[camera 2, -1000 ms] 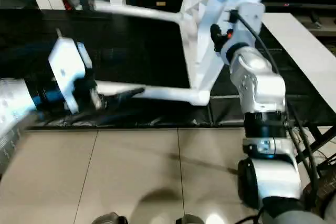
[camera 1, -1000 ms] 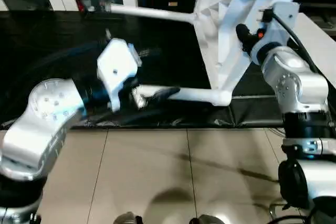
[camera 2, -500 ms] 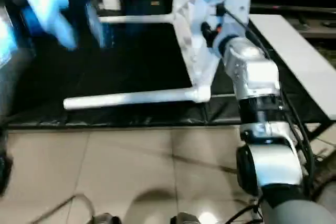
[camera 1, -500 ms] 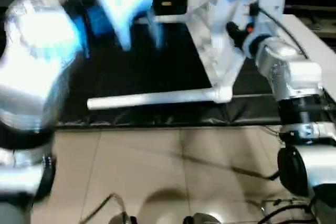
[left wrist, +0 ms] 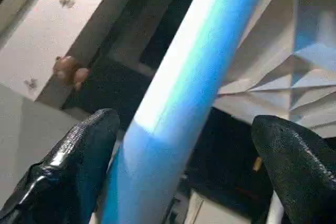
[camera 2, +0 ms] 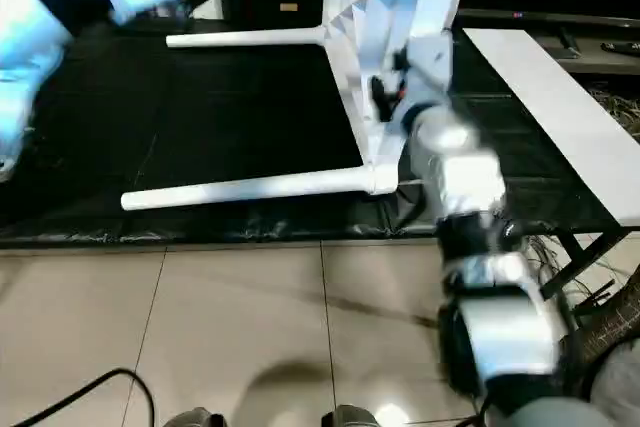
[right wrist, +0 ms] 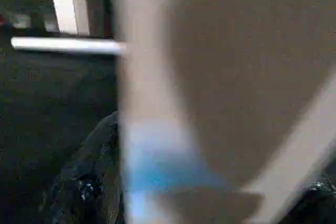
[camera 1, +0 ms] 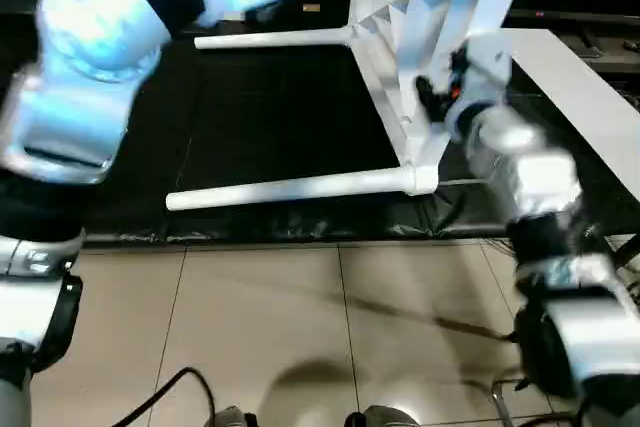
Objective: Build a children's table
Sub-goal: Flip table
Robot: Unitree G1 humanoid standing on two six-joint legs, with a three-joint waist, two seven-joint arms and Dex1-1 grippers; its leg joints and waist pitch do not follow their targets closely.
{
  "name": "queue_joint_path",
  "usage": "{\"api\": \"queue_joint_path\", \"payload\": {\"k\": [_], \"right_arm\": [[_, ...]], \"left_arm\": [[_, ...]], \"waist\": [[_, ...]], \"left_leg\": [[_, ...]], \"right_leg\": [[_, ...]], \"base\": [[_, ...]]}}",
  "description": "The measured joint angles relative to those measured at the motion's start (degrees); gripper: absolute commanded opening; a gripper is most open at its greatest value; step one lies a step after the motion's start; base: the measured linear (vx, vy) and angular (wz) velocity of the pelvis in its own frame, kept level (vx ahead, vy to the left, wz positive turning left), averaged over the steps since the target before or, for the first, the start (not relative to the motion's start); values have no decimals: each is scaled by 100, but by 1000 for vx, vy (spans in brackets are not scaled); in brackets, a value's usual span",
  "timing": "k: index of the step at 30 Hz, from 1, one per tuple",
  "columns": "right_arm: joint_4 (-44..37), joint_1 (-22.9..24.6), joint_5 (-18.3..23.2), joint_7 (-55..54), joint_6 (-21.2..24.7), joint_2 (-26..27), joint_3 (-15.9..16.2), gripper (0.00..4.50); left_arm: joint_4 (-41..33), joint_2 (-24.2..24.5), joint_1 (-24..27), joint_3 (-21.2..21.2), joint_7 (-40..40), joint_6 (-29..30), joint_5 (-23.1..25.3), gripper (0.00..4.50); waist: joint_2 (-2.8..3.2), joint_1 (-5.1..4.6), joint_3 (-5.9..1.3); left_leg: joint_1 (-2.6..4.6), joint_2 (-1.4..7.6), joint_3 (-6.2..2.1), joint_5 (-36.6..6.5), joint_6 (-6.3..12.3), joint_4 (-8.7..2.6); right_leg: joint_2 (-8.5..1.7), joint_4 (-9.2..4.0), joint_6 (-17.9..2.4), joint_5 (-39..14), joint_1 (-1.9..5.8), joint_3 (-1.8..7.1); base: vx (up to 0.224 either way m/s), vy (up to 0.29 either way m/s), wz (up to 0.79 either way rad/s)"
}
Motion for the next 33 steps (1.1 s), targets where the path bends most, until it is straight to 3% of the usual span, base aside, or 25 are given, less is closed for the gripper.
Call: {"api": "queue_joint_path", "payload": {"k": [2, 5, 8, 9, 15, 20, 26, 33], "right_arm": [[53, 92, -20, -60, -252, 66, -20, 323], [218, 117, -26, -176, -600, 131, -79, 287], [316, 120, -25, -215, -754, 183, -126, 275], [373, 119, -23, -216, -830, 206, -140, 250], [802, -8, -27, -225, -1191, 263, -169, 202], [1063, -136, -81, -241, -1336, 262, -186, 182], [1073, -175, -238, -228, -1331, 181, -52, 175], [862, -387, -453, 11, -904, -265, 186, 173]], "left_arm": [[164, -35, -2, 24, 165, -42, 51, 433], [382, -67, -2, 28, 433, -150, 216, 416], [545, -91, -13, 64, 562, -282, 289, 395], [603, -90, -13, 75, 582, -333, 326, 374], [715, -91, -17, 98, 717, -446, 370, 331], [741, -91, -17, 193, 736, -435, 388, 299], [757, -89, -11, 237, 657, -343, 435, 269], [603, -223, 122, 394, 586, -124, 402, 243]], "waist": [[1, 21, 1], [2, 28, 1], [2, 34, 1], [2, 34, 1], [2, 33, 1], [2, 28, 1], [13, 37, 7], [145, 53, 19]], "left_leg": [[0, 1, 0, 0, 0, 0], [3, 1, 0, 0, 0, 0], [7, 1, 0, 1, -1, 1], [8, 1, 0, 1, -1, 1], [9, 1, 0, 3, -5, 6], [6, 1, 0, 5, -9, 9], [1, 1, 1, 7, -10, 9], [-3, -6, 10, 7, -7, 8]], "right_leg": [[0, 1, 0, 0, -1, -1], [0, 4, -3, 2, 0, 0], [0, 10, -6, 3, 1, 0], [0, 11, -7, 4, 1, -1], [-2, 24, -12, 8, -1, -1], [-3, 37, -13, 8, -12, 0], [-2, 42, -12, 8, -22, 2], [-10, 42, -9, 5, -27, 8]], "base": [[0, 0, 0], [0, 0, 0], [0, 0, 0], [0, 0, 0], [0, 0, 0], [0, 0, 0], [0, 0, 0], [0, 0, 0]]}}
